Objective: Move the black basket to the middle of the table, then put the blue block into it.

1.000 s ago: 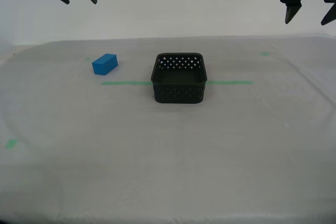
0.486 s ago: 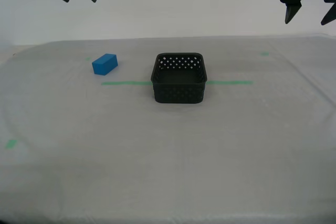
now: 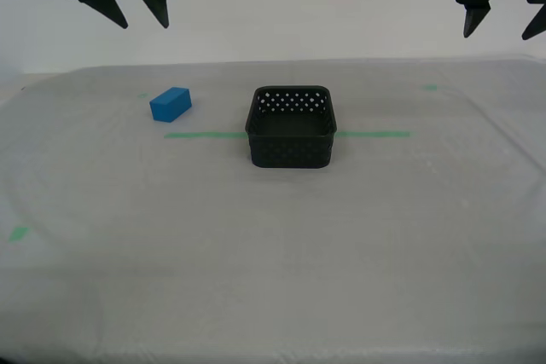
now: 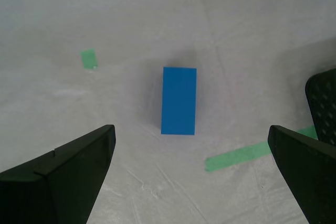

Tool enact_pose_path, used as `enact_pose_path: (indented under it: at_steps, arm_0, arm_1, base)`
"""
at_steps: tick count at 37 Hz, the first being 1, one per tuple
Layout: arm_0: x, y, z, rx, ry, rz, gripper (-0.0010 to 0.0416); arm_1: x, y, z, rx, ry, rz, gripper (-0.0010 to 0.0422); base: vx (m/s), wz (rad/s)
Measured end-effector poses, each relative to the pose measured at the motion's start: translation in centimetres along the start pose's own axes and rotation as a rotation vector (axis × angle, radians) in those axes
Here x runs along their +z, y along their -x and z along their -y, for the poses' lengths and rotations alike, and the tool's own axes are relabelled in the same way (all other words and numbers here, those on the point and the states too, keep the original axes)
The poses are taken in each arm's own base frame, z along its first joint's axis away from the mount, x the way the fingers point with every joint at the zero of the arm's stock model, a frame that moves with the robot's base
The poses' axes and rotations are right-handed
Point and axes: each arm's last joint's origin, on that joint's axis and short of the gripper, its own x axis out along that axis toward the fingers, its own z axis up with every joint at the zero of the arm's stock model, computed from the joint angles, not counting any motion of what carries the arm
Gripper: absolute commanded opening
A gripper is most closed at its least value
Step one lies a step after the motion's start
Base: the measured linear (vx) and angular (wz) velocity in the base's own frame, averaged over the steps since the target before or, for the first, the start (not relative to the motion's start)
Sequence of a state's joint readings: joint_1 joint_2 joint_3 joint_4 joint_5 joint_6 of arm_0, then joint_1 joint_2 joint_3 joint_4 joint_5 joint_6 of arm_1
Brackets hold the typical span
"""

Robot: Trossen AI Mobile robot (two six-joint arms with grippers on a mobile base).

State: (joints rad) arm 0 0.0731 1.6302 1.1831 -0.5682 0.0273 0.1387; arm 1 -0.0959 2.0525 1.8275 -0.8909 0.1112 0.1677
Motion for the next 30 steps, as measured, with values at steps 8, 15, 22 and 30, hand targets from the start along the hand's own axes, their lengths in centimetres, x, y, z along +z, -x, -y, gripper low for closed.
enact_pose_path:
  at_steps: [8,15,22,30]
  arm_0:
    - [0.1,0.0,0.0,0.001,-0.001,0.008,0.0399]
    - [0.1,0.0,0.0,0.001,0.0,0.009,0.0398]
    - [0.1,0.0,0.0,0.001,-0.001,0.013,0.0399]
    - [0.1,0.0,0.0,0.002,0.0,0.015,0.0399]
  arm_1:
    - [0.9,-1.5,-0.3,-0.01,0.005,-0.054,0.0401]
    - [1.7,-3.2,-0.5,-0.024,0.002,-0.129,0.0401]
    - [2.3,-4.9,-0.5,-0.033,-0.007,-0.168,0.0401]
    - [2.3,-6.7,-0.5,-0.046,-0.007,-0.197,0.0401]
  base:
    - [0.0,0.0]
    - [0.0,0.0]
    - [0.0,0.0]
    - [0.0,0.0]
